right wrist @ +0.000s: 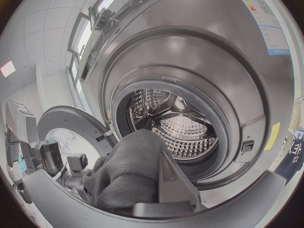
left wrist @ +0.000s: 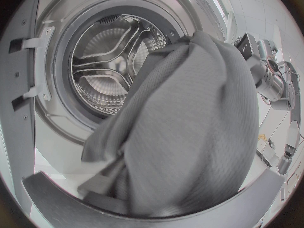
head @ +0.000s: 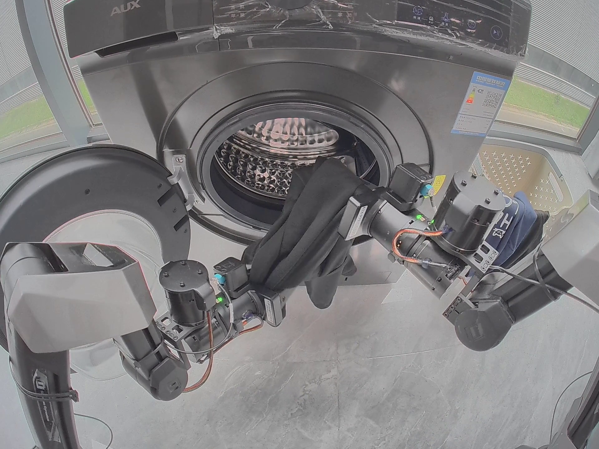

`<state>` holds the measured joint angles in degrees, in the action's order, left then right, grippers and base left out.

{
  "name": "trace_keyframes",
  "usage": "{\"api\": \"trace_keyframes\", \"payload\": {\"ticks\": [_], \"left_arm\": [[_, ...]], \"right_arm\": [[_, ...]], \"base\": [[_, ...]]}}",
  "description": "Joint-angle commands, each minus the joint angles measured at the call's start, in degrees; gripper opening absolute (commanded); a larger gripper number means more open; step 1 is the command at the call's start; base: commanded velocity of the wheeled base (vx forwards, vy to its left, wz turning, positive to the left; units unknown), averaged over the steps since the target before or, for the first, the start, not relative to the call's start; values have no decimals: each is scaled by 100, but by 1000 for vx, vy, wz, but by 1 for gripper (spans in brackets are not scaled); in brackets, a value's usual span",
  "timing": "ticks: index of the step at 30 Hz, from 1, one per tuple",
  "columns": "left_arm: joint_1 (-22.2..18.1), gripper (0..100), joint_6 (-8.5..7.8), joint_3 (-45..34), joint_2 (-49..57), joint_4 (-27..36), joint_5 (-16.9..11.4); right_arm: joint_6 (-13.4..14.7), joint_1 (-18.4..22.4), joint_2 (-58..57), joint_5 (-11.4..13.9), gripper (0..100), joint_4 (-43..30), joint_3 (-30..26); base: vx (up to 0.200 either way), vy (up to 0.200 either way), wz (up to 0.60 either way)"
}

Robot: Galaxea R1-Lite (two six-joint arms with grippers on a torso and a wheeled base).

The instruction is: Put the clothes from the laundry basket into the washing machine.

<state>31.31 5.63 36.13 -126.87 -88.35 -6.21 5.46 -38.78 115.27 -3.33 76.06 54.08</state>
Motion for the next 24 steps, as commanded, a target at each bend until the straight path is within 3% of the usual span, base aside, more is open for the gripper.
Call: {"api": "trace_keyframes", "payload": {"ticks": [1, 5, 10, 12, 24], "left_arm": [[86, 100, -1, -230, -40, -7, -21], [297, 100, -36, -528, 22, -7, -294], [499, 100, -282, -669, 329, -7, -795], [543, 100, -300, -643, 400, -7, -874], [271, 100, -300, 790, -224, 116, -461]], "right_arm": [[-10, -7, 30, -1, 0, -3, 85], [-10, -7, 48, -1, 0, -38, 121], [-36, -7, 136, -1, 0, -47, 121], [-36, -7, 136, -1, 0, -47, 121], [-36, -332, -23, -1, 0, -38, -187]], "base": [[0, 0, 0], [0, 0, 0], [0, 0, 0], [0, 0, 0], [0, 0, 0]]}}
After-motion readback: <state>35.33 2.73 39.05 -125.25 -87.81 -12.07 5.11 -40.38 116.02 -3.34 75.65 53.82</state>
